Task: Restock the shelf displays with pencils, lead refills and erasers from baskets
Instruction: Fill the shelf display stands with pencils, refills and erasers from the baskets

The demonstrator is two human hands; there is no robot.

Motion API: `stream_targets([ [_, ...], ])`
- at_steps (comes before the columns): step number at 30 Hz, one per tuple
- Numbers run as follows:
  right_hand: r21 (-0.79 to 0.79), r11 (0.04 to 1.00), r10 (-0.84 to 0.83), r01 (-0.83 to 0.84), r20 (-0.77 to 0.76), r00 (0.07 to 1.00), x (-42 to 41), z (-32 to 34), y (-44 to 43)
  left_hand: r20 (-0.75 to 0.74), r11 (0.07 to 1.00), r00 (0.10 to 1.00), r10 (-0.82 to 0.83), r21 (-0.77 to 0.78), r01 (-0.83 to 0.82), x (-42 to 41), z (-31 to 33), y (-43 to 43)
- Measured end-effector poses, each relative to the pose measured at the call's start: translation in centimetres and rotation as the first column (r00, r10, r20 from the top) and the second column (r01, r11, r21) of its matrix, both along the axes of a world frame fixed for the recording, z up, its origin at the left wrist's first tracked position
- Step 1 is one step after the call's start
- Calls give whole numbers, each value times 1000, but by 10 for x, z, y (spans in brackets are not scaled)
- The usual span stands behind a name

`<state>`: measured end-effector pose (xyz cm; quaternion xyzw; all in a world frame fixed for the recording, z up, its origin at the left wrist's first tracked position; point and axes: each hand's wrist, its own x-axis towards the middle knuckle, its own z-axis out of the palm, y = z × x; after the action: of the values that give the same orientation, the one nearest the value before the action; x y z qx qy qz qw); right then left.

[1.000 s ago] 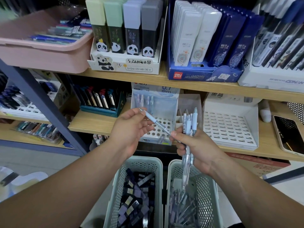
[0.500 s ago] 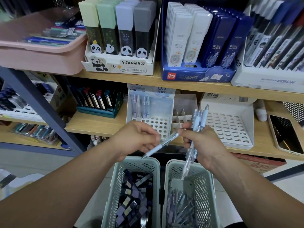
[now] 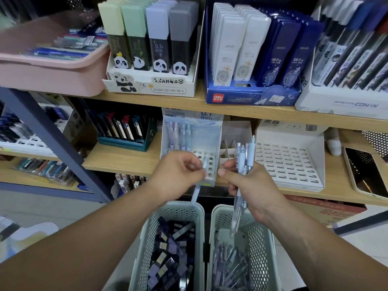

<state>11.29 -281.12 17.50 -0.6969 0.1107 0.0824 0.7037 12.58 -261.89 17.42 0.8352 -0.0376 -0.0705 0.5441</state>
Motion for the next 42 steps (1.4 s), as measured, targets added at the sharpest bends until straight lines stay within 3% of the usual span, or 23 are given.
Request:
stream_targets([
  [5,-14,999,-46,46,-5,999,1,-2,-16,273,942,902,336,-85,-325,20,12,12],
  [9,-6,999,-44,44,-5,999,2,-4,-21,364,894,816,448,-156,-421,33,5,11],
  [19,-3,1000,-14,14,-22,1000,6,-3,-31,483,871,787,383,94,-482,44,-6,4],
  [25,-9,1000,-13,13,-22,1000,7,-3,-33,466,890,823,326,142,-433,46,-12,-1],
  [35,-15,1000,-2,2,-40,999,7,-5,-38,577,850,792,201,299,-433,51,-23,-3],
  [42,22,999,27,-26,-41,999,6,-2,-39,584,824,787,201,334,-458,50,-19,-3],
])
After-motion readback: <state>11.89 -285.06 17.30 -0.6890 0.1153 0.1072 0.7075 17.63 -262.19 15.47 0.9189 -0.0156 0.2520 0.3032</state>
